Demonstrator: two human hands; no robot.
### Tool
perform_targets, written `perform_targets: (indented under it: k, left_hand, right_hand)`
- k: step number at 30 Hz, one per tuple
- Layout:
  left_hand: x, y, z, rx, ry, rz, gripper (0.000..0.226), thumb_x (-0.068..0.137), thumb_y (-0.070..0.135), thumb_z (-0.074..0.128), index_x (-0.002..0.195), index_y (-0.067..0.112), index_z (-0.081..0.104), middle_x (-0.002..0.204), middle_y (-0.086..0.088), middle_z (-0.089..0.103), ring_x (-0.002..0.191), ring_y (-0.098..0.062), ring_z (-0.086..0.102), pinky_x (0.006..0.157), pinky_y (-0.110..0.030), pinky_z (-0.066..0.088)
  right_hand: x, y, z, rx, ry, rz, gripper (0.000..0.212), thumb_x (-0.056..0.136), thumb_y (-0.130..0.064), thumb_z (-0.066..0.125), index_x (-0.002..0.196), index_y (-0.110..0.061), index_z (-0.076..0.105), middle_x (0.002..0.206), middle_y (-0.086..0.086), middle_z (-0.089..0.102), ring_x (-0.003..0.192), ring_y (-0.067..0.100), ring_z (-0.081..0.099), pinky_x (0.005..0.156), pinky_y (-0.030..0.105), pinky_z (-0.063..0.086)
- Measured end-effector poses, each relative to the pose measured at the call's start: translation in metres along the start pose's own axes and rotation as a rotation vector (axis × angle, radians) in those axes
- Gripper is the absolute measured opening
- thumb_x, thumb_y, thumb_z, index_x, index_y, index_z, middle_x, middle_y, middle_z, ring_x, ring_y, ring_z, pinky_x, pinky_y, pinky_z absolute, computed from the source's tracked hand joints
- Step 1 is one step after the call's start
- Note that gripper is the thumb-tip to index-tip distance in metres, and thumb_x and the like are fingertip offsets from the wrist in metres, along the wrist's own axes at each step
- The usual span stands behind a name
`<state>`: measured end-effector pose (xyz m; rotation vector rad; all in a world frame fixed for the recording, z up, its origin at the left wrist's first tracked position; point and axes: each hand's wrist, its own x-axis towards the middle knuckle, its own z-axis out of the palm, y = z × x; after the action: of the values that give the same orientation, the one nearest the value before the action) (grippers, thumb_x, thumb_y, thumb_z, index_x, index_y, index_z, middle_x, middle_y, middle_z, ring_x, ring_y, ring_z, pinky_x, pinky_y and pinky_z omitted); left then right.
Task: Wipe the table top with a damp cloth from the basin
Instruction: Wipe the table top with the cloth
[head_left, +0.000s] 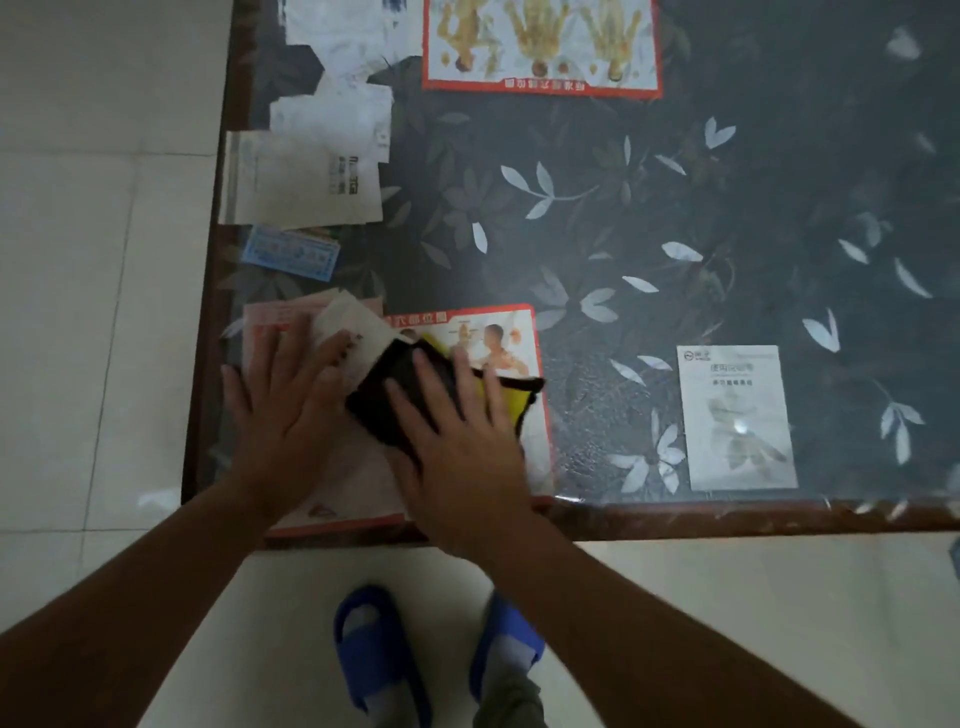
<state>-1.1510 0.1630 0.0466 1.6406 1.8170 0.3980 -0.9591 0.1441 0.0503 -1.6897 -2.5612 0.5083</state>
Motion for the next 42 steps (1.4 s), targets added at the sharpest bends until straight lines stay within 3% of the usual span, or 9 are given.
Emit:
perform_targets:
  k: [4,8,14,19,21,26,30,35,42]
  left_hand:
    - [0.009,-0.006,-0.012,-0.243,0.034,-0.076,0.056,0.097,0.061,0.028,0.146,0.037,0.037,0.155,0.0,0.038,0.146,-0.027,0.031,0.115,-0.067,0.019]
    - [0.011,0.015,-0.008,0.226,0.082,-0.049,0.061,0.09,0.061,0.026,0.14,0.028,0.038,0.152,-0.009,0.033,0.144,-0.036,0.027,0.114,-0.067,0.019]
    - [0.02,0.066,0.028,0.334,-0.039,-0.142,0.077,0.085,0.067,0.019,0.154,0.036,0.005,0.166,-0.006,-0.013,0.152,-0.03,-0.017,0.119,-0.059,-0.011]
    - [0.03,0.062,0.04,0.448,-0.099,-0.216,0.085,0.083,0.076,0.015,0.153,0.037,-0.015,0.16,-0.004,-0.033,0.148,-0.027,-0.03,0.115,-0.059,-0.019]
    - [0.032,0.063,0.037,0.434,-0.143,-0.226,0.085,0.082,0.077,0.014,0.15,0.039,-0.021,0.157,-0.001,-0.039,0.145,-0.025,-0.035,0.113,-0.057,-0.022]
    - [0.03,0.069,0.031,0.388,-0.181,-0.245,0.087,0.077,0.078,0.013,0.15,0.043,-0.019,0.157,0.003,-0.04,0.144,-0.021,-0.038,0.113,-0.056,-0.024]
    - [0.045,0.094,0.035,0.403,-0.073,-0.293,0.085,0.089,0.069,0.035,0.155,0.031,-0.004,0.163,-0.011,-0.02,0.15,-0.032,-0.022,0.118,-0.058,-0.013]
    - [0.089,0.127,0.066,0.45,-0.001,-0.097,0.09,0.081,0.074,0.029,0.156,0.033,0.002,0.165,-0.014,-0.01,0.152,-0.033,-0.014,0.119,-0.061,-0.007]
    - [0.1,0.139,0.073,0.463,-0.135,-0.221,0.103,0.068,0.081,0.016,0.153,0.033,-0.019,0.16,-0.013,-0.03,0.147,-0.033,-0.031,0.114,-0.062,-0.016]
  right_hand:
    - [0.021,-0.038,0.009,0.015,-0.027,-0.141,0.061,0.1,-0.049,0.036,0.156,-0.027,0.028,0.168,0.004,0.014,0.154,0.036,-0.003,0.121,0.058,0.002]
    - [-0.013,0.004,0.001,-0.001,-0.057,-0.179,0.057,0.099,-0.049,0.039,0.153,-0.031,0.034,0.167,0.0,0.019,0.155,0.032,0.001,0.123,0.055,0.002]
    - [-0.056,0.154,-0.035,-0.042,0.056,0.509,0.064,0.098,-0.056,0.025,0.157,-0.031,0.025,0.168,0.002,0.011,0.154,0.033,0.003,0.123,0.055,0.007]
    - [0.055,0.227,-0.076,0.08,0.14,0.817,0.068,0.098,-0.058,0.017,0.159,-0.031,0.013,0.169,0.003,-0.003,0.154,0.032,-0.007,0.123,0.052,-0.003]
    - [0.097,0.219,-0.079,0.034,0.122,0.713,0.066,0.099,-0.056,0.02,0.159,-0.03,0.013,0.169,0.005,-0.001,0.154,0.034,-0.007,0.123,0.054,-0.003]
    - [0.047,0.136,-0.049,-0.08,-0.035,-0.011,0.061,0.1,-0.056,0.025,0.157,-0.033,0.021,0.168,0.002,0.01,0.155,0.032,-0.002,0.123,0.056,-0.001]
    - [0.068,0.212,-0.071,-0.081,0.034,0.242,0.062,0.098,-0.058,0.021,0.157,-0.037,0.02,0.168,-0.002,0.007,0.155,0.031,-0.003,0.123,0.054,-0.004]
    - [0.147,0.302,-0.11,0.056,0.114,0.707,0.066,0.098,-0.059,0.019,0.158,-0.036,0.012,0.169,-0.001,-0.002,0.154,0.032,-0.01,0.122,0.055,-0.006]
    - [0.078,0.265,-0.086,-0.086,-0.009,0.003,0.064,0.097,-0.063,0.023,0.156,-0.037,0.024,0.168,-0.006,0.009,0.155,0.025,-0.004,0.124,0.052,-0.003]
